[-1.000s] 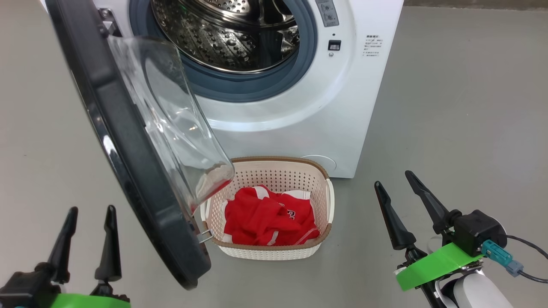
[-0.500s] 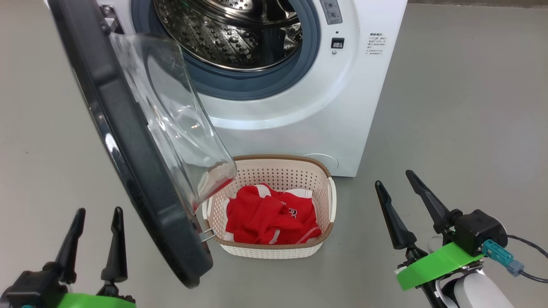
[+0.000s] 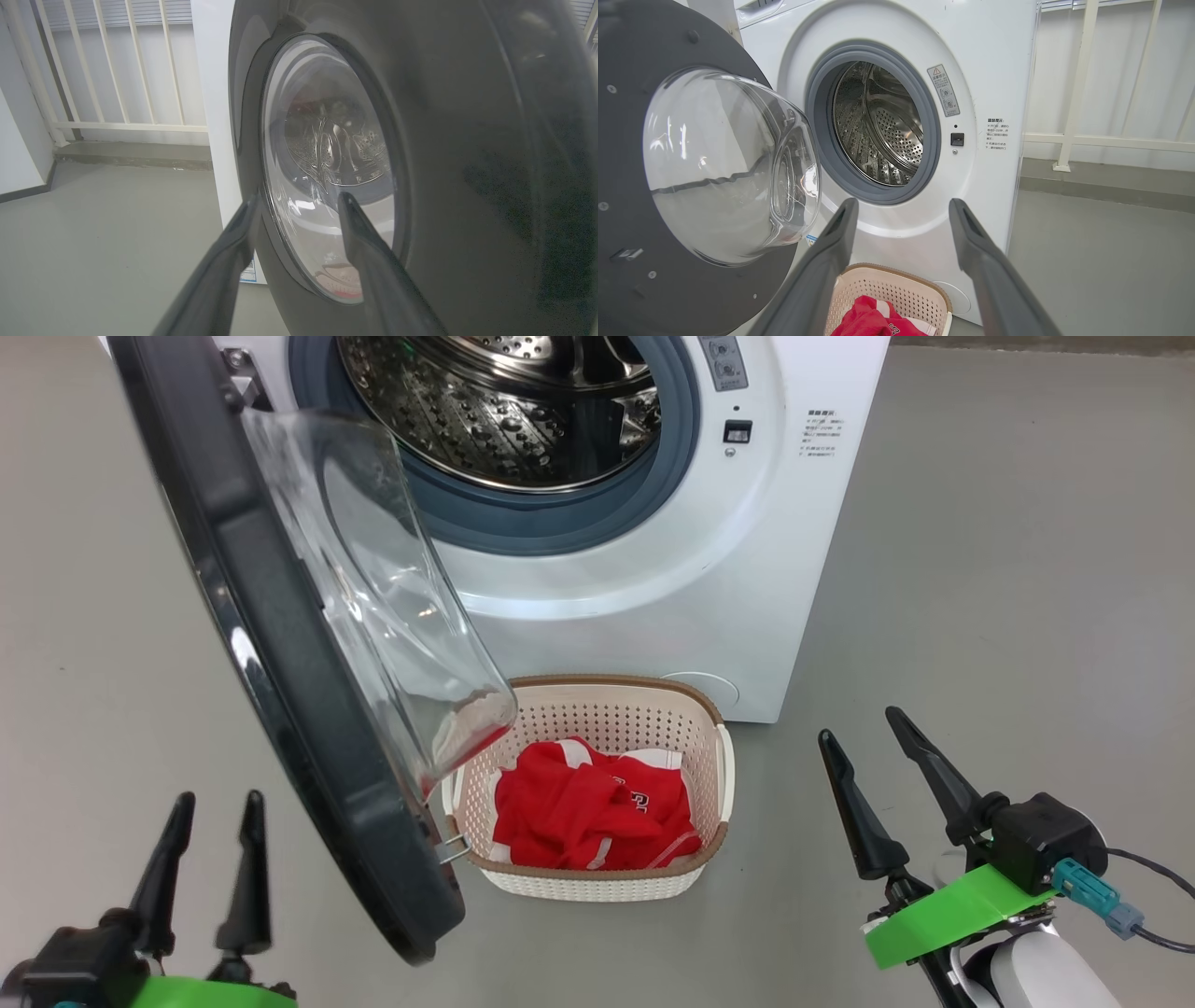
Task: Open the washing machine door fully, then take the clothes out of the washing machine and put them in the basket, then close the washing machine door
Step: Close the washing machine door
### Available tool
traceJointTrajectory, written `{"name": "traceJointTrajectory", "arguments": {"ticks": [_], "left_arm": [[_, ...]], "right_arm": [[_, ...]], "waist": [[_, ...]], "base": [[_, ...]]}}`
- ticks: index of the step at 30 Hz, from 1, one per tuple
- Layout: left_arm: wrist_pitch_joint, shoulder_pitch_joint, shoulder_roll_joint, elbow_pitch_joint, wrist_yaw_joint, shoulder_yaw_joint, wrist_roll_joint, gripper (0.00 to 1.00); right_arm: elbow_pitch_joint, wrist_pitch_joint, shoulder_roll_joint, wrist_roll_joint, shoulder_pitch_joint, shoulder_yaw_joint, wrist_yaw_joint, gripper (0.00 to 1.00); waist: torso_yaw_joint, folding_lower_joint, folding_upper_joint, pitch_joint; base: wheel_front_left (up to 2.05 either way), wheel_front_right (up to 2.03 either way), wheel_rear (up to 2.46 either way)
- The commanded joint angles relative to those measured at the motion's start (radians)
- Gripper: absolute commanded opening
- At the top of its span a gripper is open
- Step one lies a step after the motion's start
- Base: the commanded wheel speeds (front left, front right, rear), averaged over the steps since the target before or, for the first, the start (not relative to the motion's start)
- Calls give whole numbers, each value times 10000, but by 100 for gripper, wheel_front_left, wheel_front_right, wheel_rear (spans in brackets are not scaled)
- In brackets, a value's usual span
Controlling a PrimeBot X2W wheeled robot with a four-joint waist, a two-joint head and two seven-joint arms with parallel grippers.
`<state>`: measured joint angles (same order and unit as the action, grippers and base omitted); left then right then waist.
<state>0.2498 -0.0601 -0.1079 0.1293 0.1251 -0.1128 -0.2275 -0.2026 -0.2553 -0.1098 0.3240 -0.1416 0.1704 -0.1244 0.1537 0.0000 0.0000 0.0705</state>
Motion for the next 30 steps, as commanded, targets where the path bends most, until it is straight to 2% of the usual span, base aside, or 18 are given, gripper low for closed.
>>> {"name": "traceJointTrajectory", "arguments": {"ticks": [1, 3, 5, 9, 10, 15, 18, 19, 21, 25, 30], "left_arm": [[120, -237, -117, -216, 55, -440, 191, 0], [120, -312, -52, -200, 54, -635, 206, 0], [120, -490, 115, -238, 55, -903, -223, 0], [85, -979, 416, -186, 55, -1186, -2777, 0], [85, -979, 416, -186, 55, -1186, -2777, 0], [-1766, -1626, 535, -250, 20, -1741, -7146, 0], [-3108, -1901, 553, -687, -520, -2132, -9205, 0], [-4036, -1995, 560, -1095, -1048, -2312, -10506, 0], [-5067, -2017, 566, -1607, -1729, -2409, -11965, 0], [-6187, -1725, 403, -2810, -2592, -2369, -12784, 0], [-6731, -1383, 209, -3681, -3023, -2068, -12756, 0]], "right_arm": [[250, -65, -33, 167, -198, 135, -63, 100], [248, -65, -35, 166, -193, 130, -63, 100], [248, -65, -41, 167, -190, 130, -63, 100], [234, -65, -55, 171, -204, 136, -63, 100], [234, -65, -55, 171, -204, 136, -63, 100], [171, -65, -63, 194, -200, 185, -63, 100], [129, -65, -70, 221, -176, 216, -63, 100], [103, -65, -71, 238, -162, 219, -63, 100], [80, -65, -67, 248, -145, 221, -63, 100], [55, -65, -75, 272, -123, 232, -63, 100], [38, -65, -73, 274, -106, 254, -63, 100]], "waist": [[8, 0, 0, -8], [18, 0, 0, -16], [32, 0, 0, -13], [43, 0, 0, -11], [43, 0, 0, -11], [16, 0, 0, -27], [-30, 0, 0, -49], [-59, 0, 0, -71], [-90, 0, 0, -101], [-131, 0, 0, -131], [-167, 0, 0, -163]], "base": [[0, 0, 0], [0, 0, 0], [0, 0, 0], [0, 0, 0], [0, 0, 0], [0, 0, 0], [0, 0, 0], [0, 0, 0], [0, 0, 0], [0, 0, 0], [0, 0, 0]]}}
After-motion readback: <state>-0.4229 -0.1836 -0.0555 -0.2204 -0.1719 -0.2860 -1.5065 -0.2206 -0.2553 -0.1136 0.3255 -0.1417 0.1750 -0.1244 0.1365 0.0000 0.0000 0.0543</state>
